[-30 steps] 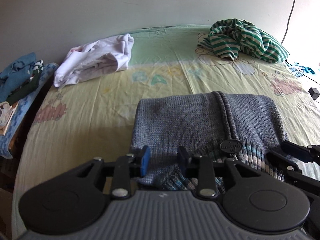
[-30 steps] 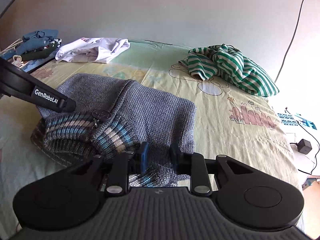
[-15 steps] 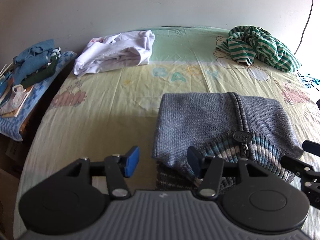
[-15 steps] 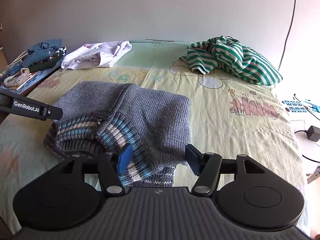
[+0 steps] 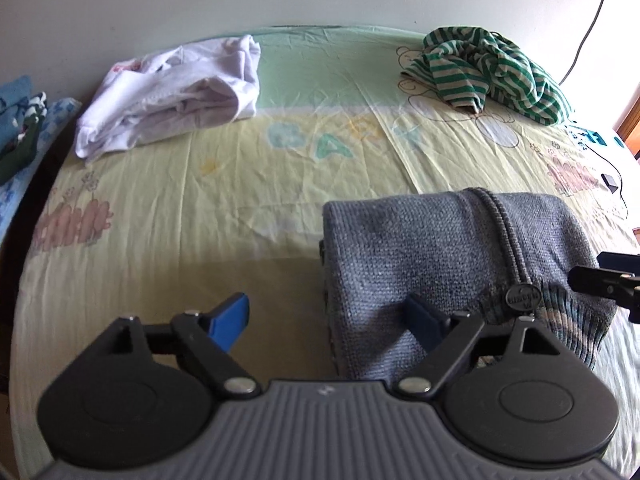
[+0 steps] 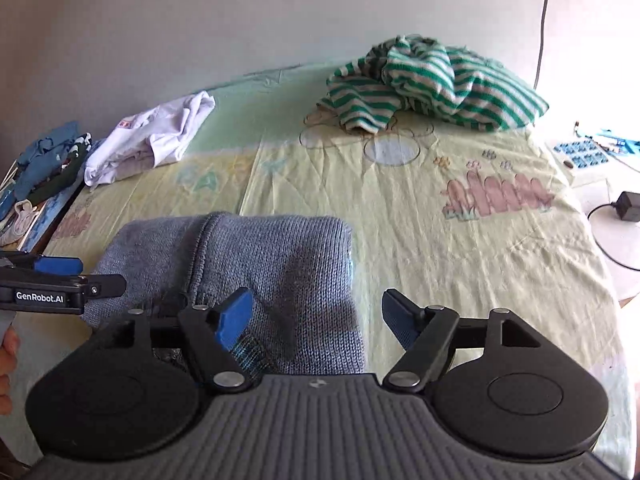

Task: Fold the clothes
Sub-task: 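Grasp the folded sweater bundle from both sides with both grippers, then lift the folded sweater with both grippers and carry it to the white clothes stack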

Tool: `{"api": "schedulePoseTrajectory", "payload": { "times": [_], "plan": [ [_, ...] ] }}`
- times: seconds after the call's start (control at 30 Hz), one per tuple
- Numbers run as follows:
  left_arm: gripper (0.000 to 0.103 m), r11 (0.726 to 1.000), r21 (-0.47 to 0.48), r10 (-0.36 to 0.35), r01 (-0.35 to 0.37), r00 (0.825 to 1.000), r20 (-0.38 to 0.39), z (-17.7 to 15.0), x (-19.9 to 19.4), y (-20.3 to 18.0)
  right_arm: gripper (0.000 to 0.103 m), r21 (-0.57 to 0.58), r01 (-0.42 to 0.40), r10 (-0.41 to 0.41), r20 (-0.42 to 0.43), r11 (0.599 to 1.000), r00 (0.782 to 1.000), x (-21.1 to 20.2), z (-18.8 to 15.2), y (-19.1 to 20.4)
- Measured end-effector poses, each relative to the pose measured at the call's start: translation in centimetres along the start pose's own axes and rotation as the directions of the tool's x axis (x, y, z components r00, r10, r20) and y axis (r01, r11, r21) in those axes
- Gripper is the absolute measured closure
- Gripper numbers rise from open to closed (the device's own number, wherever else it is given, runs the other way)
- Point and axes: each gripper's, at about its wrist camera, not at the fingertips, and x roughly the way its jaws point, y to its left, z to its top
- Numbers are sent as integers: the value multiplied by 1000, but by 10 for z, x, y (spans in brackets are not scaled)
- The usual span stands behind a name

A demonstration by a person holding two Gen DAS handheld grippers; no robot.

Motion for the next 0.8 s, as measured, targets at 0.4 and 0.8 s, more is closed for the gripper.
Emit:
{"api": "schedulePoseTrajectory", "payload": {
  "times": [0.4,0.8],
  "plan": [
    [13,980,-155,-139,126,987,-79,-3,23,9,28,162,-200,214,-74,966,974,41,3,-29],
    [20,977,-130,-180,172,982,-56,-9,25,-6,30,18,-288,288,-122,958,950,42,-2,-11]
  ]
}}
